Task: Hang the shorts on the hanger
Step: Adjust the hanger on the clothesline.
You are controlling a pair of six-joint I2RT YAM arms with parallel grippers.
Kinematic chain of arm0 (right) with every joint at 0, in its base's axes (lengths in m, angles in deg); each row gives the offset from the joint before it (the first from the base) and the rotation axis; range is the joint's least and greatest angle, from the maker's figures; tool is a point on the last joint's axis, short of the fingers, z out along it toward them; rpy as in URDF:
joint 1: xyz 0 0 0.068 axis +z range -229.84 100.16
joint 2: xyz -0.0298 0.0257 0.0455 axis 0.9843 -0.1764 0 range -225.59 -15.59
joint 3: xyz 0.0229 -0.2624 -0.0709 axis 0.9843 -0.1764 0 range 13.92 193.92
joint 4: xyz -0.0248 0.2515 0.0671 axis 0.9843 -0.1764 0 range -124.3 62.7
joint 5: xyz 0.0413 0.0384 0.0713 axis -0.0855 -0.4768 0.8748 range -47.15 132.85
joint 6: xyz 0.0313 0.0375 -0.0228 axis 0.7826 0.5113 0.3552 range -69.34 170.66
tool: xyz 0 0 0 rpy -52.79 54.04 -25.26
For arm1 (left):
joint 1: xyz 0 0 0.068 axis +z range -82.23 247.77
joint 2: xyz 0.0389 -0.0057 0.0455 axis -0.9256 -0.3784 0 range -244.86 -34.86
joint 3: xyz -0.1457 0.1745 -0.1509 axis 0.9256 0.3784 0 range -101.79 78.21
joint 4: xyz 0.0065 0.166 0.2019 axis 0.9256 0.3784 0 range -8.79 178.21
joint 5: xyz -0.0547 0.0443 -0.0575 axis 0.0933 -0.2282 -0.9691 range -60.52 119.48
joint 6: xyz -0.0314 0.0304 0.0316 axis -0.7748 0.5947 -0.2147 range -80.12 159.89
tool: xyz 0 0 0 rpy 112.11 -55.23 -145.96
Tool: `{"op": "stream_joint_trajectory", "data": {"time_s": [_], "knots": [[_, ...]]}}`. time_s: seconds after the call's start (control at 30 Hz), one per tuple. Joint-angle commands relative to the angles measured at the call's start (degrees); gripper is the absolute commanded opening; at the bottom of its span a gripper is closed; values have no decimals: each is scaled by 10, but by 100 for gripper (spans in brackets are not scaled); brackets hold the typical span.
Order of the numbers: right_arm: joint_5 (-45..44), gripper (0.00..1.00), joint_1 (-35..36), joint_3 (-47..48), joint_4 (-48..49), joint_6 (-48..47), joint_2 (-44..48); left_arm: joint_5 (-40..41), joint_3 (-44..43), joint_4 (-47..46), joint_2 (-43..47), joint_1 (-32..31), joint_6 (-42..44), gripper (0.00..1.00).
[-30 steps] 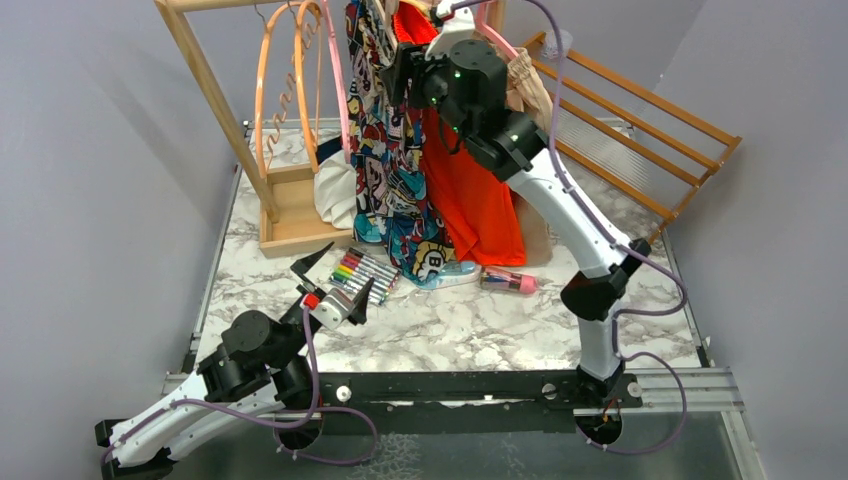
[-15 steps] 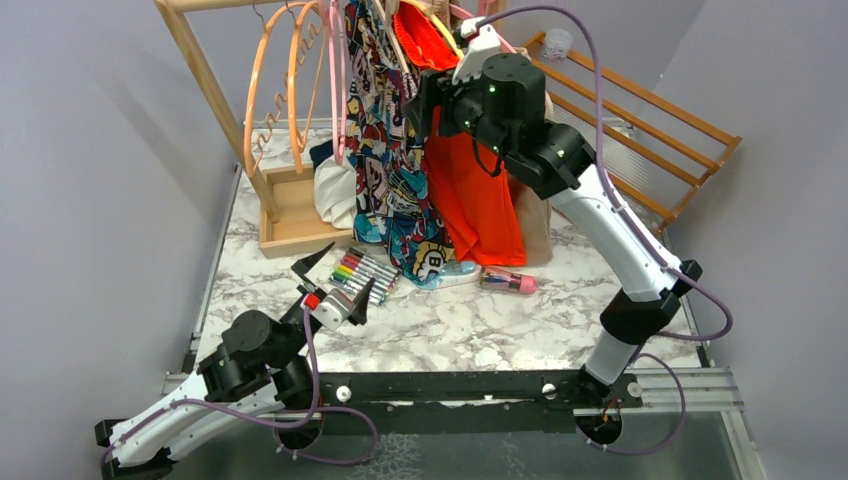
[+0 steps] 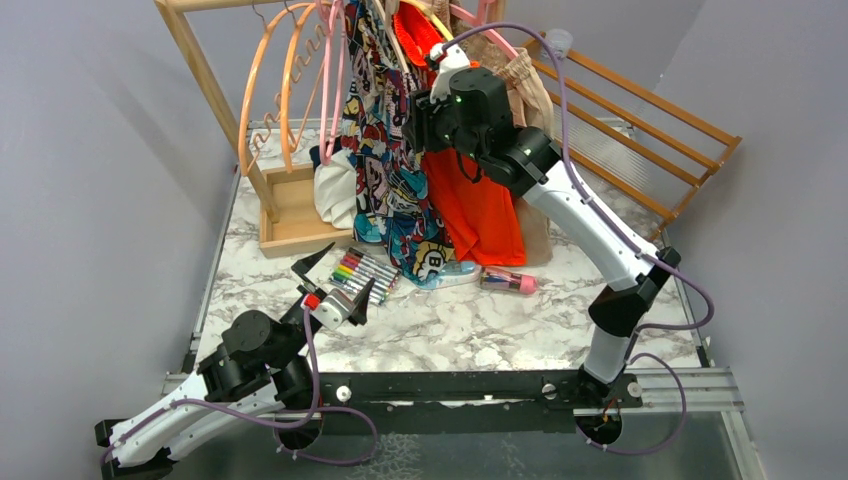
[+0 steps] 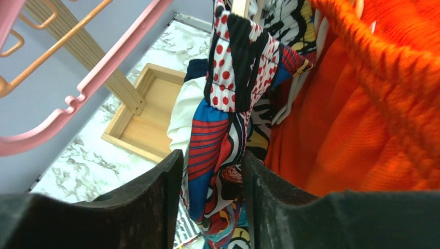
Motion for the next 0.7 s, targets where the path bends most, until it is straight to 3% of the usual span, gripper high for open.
{"op": "stream_joint_trajectory", "data": {"time_s": [0.0,0.3,0.67], "knots": [[-17,40,-3,18,-9,-8,-11,-8,6,-7,4,2,-1,99],[-31,5,-2,51,-35,-14,18,-6,5,-7,2,2,-2,99],[-19,3,-3,74,-84,19,55,0,5,-7,-3,2,-4,99]]}}
